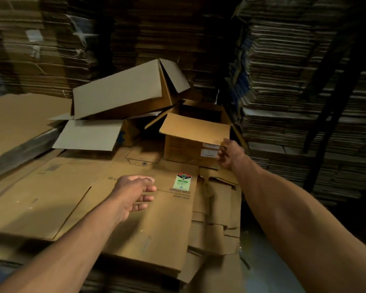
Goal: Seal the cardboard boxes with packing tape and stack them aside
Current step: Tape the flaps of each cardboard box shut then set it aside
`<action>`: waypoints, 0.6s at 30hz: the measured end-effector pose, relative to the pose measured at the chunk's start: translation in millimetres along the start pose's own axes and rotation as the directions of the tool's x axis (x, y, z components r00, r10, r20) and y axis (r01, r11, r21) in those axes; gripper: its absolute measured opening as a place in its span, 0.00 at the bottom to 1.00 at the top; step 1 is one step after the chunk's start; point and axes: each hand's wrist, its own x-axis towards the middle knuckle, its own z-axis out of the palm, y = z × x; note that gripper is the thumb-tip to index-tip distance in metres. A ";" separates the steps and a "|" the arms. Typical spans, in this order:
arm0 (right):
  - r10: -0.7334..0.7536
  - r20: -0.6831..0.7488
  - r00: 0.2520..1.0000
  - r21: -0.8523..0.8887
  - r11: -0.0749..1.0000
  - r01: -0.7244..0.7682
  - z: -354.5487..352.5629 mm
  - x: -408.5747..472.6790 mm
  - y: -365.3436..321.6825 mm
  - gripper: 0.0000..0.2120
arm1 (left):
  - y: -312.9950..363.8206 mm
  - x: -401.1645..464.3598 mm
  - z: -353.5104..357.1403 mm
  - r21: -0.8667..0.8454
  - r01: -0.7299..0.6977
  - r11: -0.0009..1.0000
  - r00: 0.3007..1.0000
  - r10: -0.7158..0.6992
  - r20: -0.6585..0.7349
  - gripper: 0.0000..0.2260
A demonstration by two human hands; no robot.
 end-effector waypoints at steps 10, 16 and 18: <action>0.044 0.288 0.957 -0.036 0.999 -0.035 43.7 -84.5 -72.2 0.11 | 44.9 -24.4 -15.8 -0.061 -0.056 0.997 0.998 0.058 0.021 0.07; 0.125 0.442 0.888 -0.094 0.991 -0.093 64.5 -202.3 -75.8 0.13 | 83.0 -61.2 -65.2 -0.206 -0.076 0.975 0.996 0.086 0.035 0.20; 0.154 0.465 0.872 -0.111 0.987 -0.114 68.6 -248.2 -60.2 0.14 | 92.0 -73.5 -87.7 -0.222 -0.073 0.972 0.996 0.083 0.035 0.26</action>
